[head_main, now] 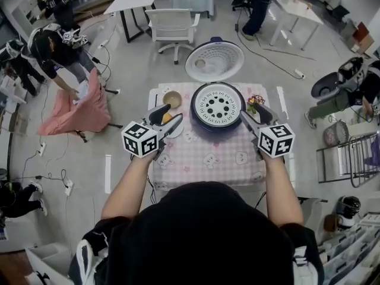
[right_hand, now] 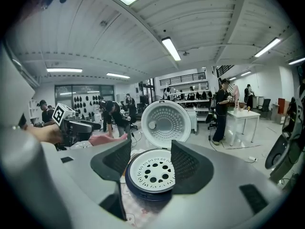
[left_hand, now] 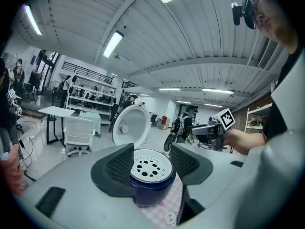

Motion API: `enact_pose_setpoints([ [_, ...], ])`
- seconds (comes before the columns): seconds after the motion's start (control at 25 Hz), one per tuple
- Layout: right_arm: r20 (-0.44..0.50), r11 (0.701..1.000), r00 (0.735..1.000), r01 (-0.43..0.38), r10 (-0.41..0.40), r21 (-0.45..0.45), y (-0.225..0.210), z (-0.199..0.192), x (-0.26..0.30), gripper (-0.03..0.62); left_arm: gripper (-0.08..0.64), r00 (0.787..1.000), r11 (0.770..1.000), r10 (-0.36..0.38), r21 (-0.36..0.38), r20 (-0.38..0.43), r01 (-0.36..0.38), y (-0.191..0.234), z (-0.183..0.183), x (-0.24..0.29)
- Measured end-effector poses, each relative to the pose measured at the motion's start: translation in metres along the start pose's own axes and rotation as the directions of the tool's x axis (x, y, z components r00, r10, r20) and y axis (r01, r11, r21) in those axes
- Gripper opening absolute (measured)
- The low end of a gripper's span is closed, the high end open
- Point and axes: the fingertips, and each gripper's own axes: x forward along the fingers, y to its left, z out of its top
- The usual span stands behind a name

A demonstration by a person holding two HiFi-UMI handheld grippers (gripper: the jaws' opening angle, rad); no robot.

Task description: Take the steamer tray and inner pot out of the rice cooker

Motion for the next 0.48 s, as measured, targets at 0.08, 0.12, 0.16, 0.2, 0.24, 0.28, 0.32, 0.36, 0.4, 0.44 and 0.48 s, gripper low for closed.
enact_pose_setpoints([
  [0.08, -0.005, 1.0, 1.0, -0.002, 0.002, 0.003, -0.009, 0.001, 0.004, 0.27, 0.251, 1.0, 1.0, 0.002, -0.006, -0.001, -0.002, 0.002, 0.001, 0.009],
  [0.12, -0.007, 1.0, 1.0, -0.002, 0.002, 0.005, -0.012, 0.0, 0.006, 0.27, 0.25, 1.0, 1.0, 0.002, -0.008, -0.002, -0.002, 0.003, 0.001, 0.013],
  [0.16, -0.01, 1.0, 1.0, -0.002, 0.002, 0.005, -0.016, 0.0, 0.008, 0.27, 0.25, 1.0, 1.0, 0.002, -0.011, -0.003, -0.002, 0.004, 0.0, 0.017],
  [0.2, -0.012, 1.0, 1.0, -0.003, 0.003, 0.005, -0.019, -0.001, 0.011, 0.27, 0.25, 1.0, 1.0, 0.001, -0.014, -0.005, -0.001, 0.006, -0.002, 0.021],
  [0.24, -0.015, 1.0, 1.0, -0.004, 0.004, 0.004, -0.021, -0.002, 0.013, 0.27, 0.25, 1.0, 1.0, 0.002, -0.017, -0.008, -0.002, 0.007, -0.004, 0.024],
  [0.28, -0.019, 1.0, 1.0, -0.007, 0.007, 0.004, -0.023, -0.003, 0.014, 0.27, 0.251, 1.0, 1.0, 0.003, -0.02, -0.011, -0.003, 0.008, -0.006, 0.027],
  [0.32, -0.022, 1.0, 1.0, -0.01, 0.01, 0.002, -0.025, -0.004, 0.016, 0.27, 0.25, 1.0, 1.0, 0.004, -0.023, -0.013, -0.004, 0.009, -0.008, 0.03],
  [0.36, -0.026, 1.0, 1.0, -0.013, 0.013, 0.001, -0.027, -0.005, 0.018, 0.27, 0.25, 1.0, 1.0, 0.005, -0.026, -0.013, -0.005, 0.009, -0.009, 0.033],
  [0.4, -0.031, 1.0, 0.999, -0.016, 0.016, -0.001, -0.029, -0.005, 0.019, 0.27, 0.25, 1.0, 1.0, 0.006, -0.029, -0.013, -0.006, 0.01, -0.01, 0.036],
  [0.44, -0.036, 1.0, 0.999, -0.02, 0.019, -0.003, -0.031, -0.005, 0.021, 0.27, 0.251, 1.0, 0.999, 0.006, -0.032, -0.014, -0.006, 0.011, -0.01, 0.039],
  [0.48, -0.043, 1.0, 0.999, -0.024, 0.023, -0.006, -0.032, -0.006, 0.024, 0.27, 0.25, 1.0, 0.999, 0.006, -0.035, -0.015, -0.007, 0.011, -0.011, 0.041],
])
